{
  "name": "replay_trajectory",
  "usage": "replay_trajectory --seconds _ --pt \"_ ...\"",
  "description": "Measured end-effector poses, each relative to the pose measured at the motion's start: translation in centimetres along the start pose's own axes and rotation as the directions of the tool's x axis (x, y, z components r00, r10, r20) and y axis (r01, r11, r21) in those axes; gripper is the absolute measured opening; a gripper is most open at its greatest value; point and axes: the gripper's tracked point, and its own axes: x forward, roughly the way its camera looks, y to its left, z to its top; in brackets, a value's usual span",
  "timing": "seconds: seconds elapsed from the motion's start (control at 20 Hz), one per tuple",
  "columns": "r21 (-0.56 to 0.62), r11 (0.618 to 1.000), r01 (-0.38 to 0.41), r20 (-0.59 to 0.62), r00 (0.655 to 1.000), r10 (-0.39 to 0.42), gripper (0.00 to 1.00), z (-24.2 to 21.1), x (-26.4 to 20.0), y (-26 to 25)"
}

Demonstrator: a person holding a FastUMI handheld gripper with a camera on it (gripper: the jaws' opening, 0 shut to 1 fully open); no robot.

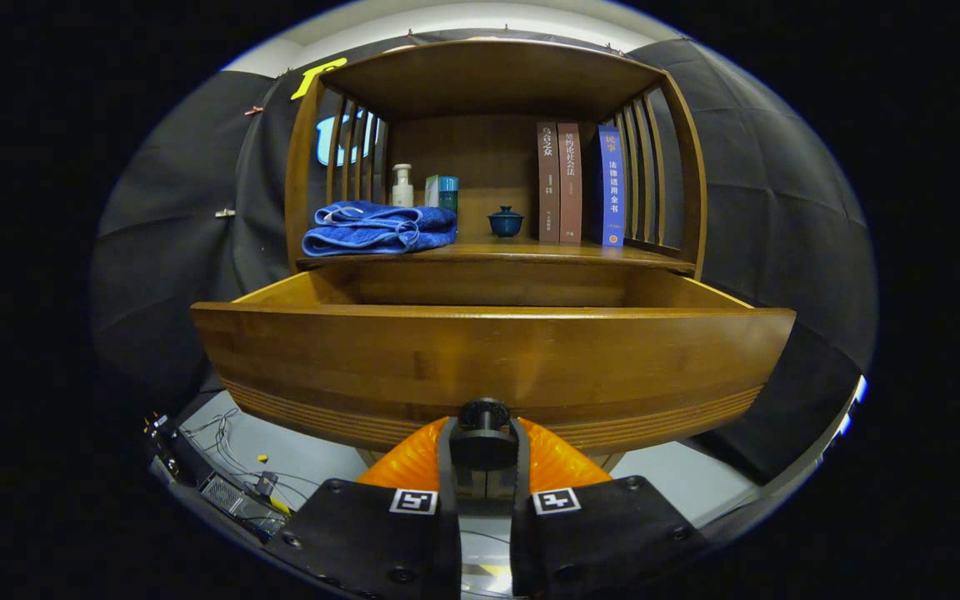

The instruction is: Pull open the drawer, take out the items inside it, and place them on the countertop above the cabinet.

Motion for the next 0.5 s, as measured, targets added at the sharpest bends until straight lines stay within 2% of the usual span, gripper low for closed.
replay_trajectory --seconds 0.15,0.35,0.5 --pt "-0.012 1.000 0.004 -0.021 1.000 -0.004 0.27 -1.6 -0.9 0.0" --pt "-0.029 1.000 0.010 -0.009 1.000 -0.011 0.27 -1.5 -0.9 -0.1" --pt "0.000 1.000 -0.007 -0.015 1.000 0.007 0.46 -0.4 -1.3 -0.1"
